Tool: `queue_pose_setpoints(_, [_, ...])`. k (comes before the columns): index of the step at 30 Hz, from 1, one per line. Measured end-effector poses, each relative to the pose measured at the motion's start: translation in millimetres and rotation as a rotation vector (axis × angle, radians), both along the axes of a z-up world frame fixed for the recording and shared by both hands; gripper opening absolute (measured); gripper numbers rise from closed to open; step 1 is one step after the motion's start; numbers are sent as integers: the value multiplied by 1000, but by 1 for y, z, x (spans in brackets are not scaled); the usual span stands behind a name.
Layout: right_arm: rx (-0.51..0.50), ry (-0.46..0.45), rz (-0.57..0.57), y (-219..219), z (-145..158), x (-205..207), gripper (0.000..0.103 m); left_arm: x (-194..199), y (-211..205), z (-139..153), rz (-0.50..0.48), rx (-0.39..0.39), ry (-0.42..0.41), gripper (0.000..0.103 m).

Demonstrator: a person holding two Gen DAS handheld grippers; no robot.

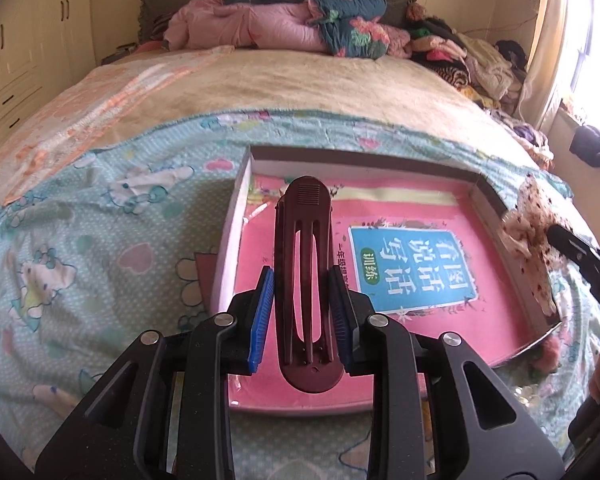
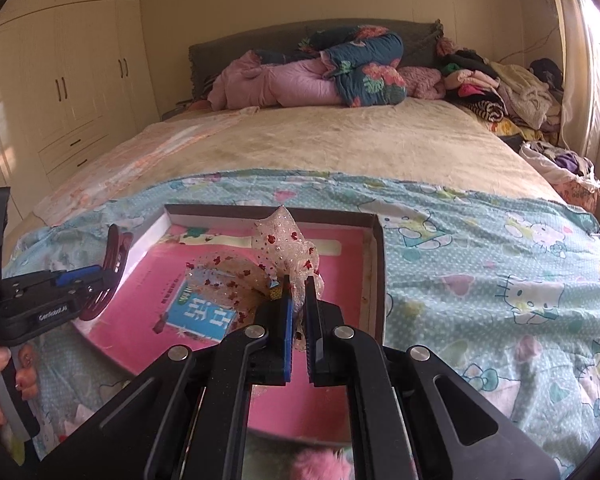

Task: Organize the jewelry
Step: 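Carry the brown clip and bow into the pink tray while both tools open to release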

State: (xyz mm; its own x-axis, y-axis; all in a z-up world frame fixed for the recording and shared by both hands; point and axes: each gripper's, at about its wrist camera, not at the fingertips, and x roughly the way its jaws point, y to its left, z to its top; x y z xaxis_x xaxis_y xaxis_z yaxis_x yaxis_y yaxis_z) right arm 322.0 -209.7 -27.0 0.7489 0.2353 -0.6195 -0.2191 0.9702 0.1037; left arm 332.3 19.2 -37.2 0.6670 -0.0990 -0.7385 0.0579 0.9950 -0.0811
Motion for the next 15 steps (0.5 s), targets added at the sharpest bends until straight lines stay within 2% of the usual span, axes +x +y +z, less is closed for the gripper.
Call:
queue_pose_setpoints(6, [-16, 72, -10, 1, -22, 25, 5, 9, -1, -15, -15, 14, 34, 20])
queue_pose_setpoints(15, [-47, 106, -41, 2, -40, 32, 10, 11, 2, -27, -17, 30, 50, 21])
